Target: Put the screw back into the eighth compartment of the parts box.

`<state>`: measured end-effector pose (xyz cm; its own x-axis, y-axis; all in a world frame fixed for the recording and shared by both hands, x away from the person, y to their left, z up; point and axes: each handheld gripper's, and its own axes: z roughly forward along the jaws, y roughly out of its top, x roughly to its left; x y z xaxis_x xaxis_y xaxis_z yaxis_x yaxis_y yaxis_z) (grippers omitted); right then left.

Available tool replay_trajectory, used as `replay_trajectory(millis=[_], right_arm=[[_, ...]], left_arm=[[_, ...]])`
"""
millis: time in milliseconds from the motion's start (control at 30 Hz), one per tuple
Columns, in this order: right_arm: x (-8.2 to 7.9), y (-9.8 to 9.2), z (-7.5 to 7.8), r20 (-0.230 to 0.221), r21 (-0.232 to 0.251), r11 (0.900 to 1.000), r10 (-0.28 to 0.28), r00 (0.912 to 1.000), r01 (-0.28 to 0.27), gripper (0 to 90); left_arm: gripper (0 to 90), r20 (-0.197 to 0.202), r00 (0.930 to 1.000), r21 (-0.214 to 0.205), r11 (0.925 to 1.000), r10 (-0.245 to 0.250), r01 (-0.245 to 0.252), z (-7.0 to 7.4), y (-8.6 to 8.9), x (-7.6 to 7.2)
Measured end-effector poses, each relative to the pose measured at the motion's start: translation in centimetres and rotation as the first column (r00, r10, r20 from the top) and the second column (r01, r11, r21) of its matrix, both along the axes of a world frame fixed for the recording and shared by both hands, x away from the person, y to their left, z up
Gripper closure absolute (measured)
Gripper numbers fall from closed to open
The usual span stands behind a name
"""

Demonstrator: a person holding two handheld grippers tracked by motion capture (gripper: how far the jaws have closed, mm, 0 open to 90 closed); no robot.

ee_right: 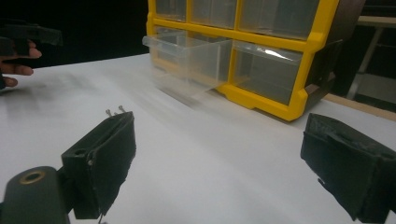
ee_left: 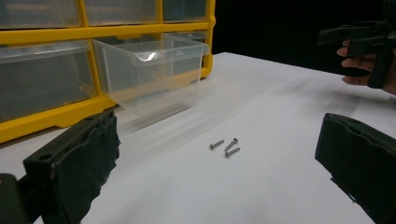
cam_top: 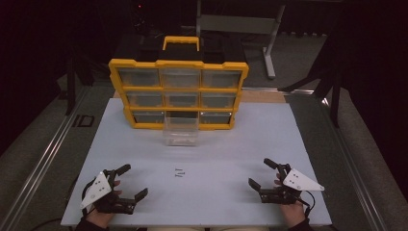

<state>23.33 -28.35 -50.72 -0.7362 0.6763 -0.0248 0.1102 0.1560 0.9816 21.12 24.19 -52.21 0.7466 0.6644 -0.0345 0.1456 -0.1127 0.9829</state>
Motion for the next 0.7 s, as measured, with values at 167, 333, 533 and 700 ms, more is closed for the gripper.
replay_trajectory(millis=[167, 333, 533, 700], right_arm=[[0.0, 0.06, -0.03, 0.003, -0.002, 1.0, 0.009, 1.0, -0.009, 10.4], [-0.16, 0.0, 0.08, 0.01, -0.001, 0.9999, 0.014, 0.9998, -0.014, 10.4], [-0.13, -0.22, 0.16, 0.009, 0.01, 0.9999, 0.006, 0.9999, -0.007, 11.8], [-0.29, -0.07, 0.3, 0.014, 0.008, 1.0, 0.004, 0.9999, -0.004, 12.5]], left_arm=[[0.0, -0.005, 0.9999, -0.011, 0.9999, 0.011, -0.011, -0.01, 0.05, 0.1], [0.0, 0.001, 0.9999, -0.007, 0.9998, 0.016, -0.016, 0.16, -0.02, 0.12], [0.0, -0.004, 0.9998, -0.014, 0.9997, 0.019, -0.019, 0.25, -0.06, 0.02], [0.0, -0.007, 0.9997, -0.043, 0.9988, 0.025, -0.026, 0.88, -0.16, -0.12]])
